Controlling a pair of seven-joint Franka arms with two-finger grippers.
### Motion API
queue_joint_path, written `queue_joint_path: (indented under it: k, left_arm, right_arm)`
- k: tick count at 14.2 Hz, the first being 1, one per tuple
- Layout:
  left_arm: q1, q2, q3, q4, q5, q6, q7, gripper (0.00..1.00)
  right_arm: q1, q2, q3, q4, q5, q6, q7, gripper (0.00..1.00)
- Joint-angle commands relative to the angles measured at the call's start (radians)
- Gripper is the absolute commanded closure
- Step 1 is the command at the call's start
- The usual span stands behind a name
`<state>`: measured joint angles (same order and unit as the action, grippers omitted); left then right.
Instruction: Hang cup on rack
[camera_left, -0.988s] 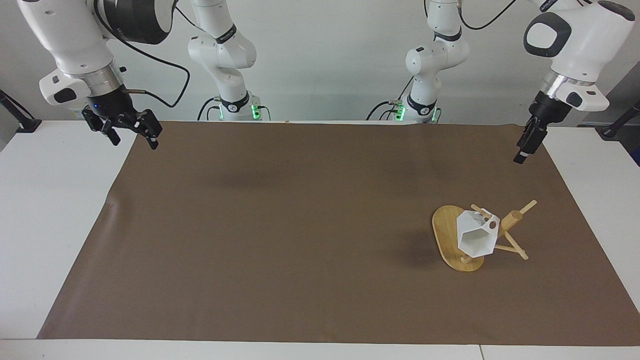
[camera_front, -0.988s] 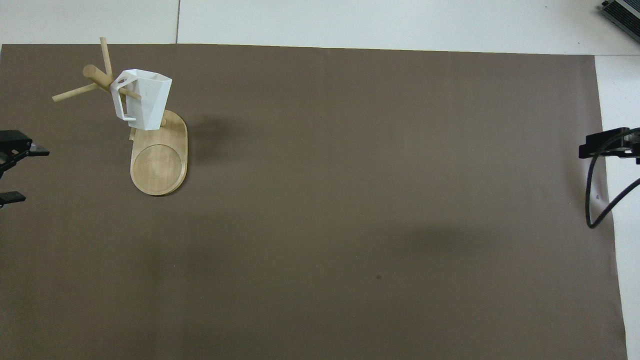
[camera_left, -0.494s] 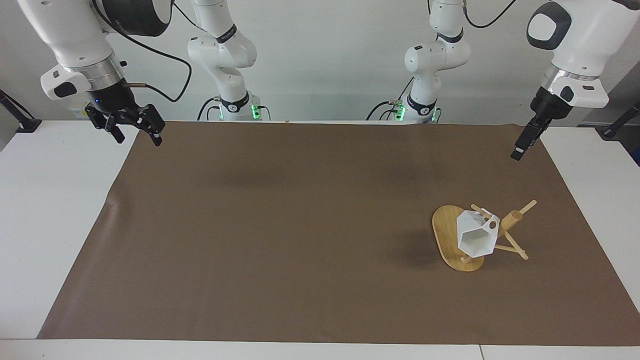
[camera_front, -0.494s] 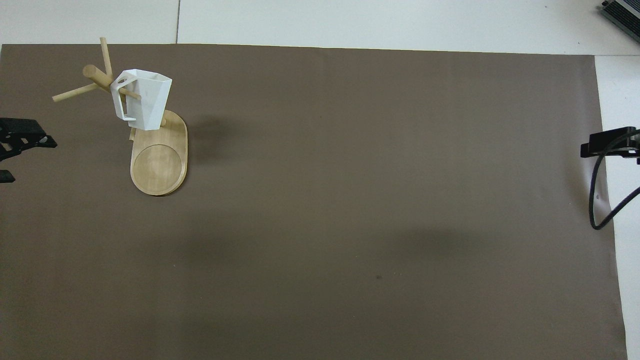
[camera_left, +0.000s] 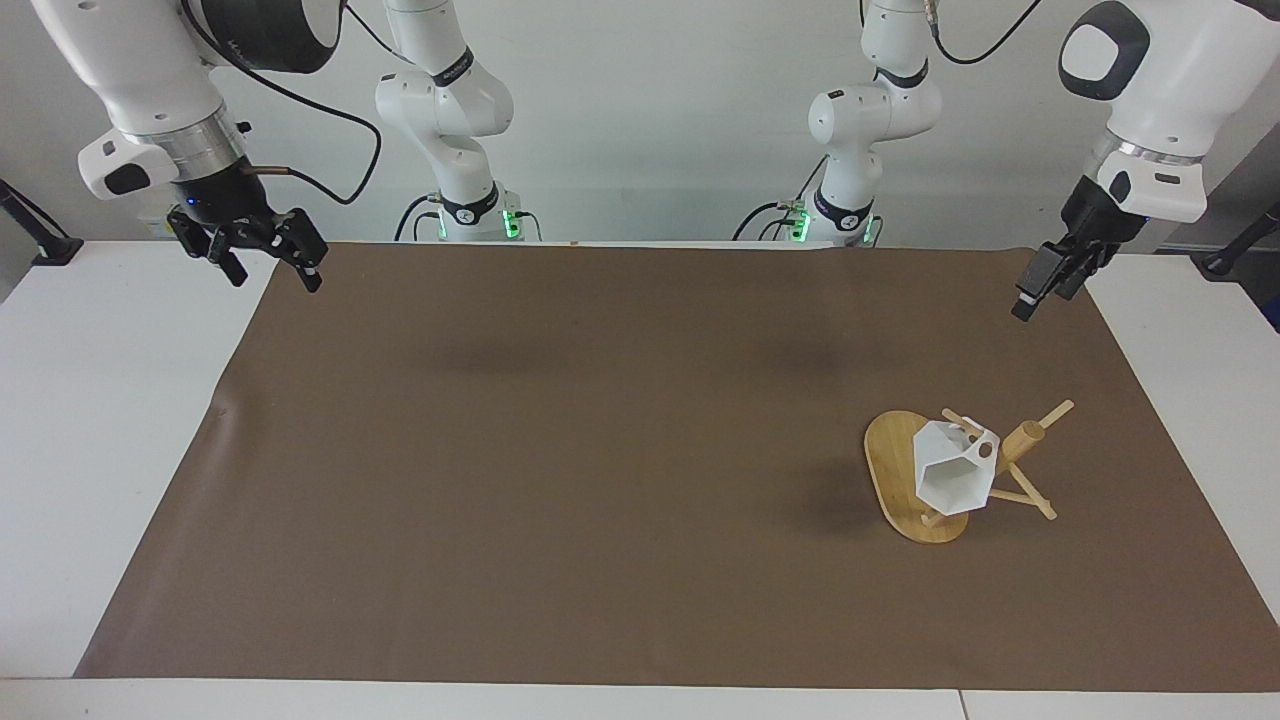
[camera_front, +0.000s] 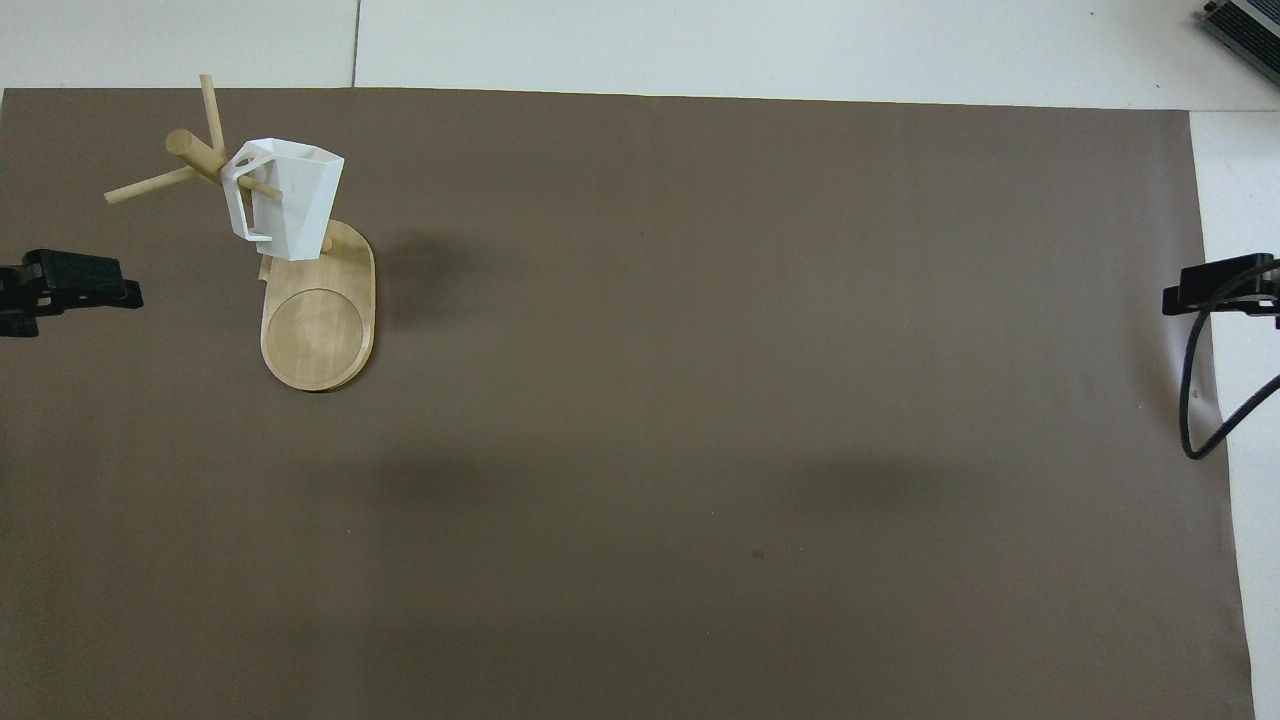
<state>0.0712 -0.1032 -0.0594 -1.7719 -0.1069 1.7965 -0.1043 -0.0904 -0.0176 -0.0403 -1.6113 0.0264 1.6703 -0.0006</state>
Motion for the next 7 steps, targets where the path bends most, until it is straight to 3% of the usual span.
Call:
queue_joint_path:
  k: [1,3,7]
  left_arm:
    - [-0.048,0.034,0.029,0.069,0.041,-0.083,0.127,0.0]
    - [-0.123,0.068,0.096,0.132,0.105,-0.152,0.164,0.0]
    - [-0.235,0.082,0.189,0.232,0.111,-0.238,0.176,0.0]
  right_arm:
    - [0.0,-0.021,-0.004,-0.021,0.001,0.011,0.004,0.0]
    - [-0.002,-0.021,-0.004,-0.022,0.001,0.014,-0.001,0.0]
    - [-0.003,-0.021,-0.004,-0.024,0.001,0.014,-0.068,0.0]
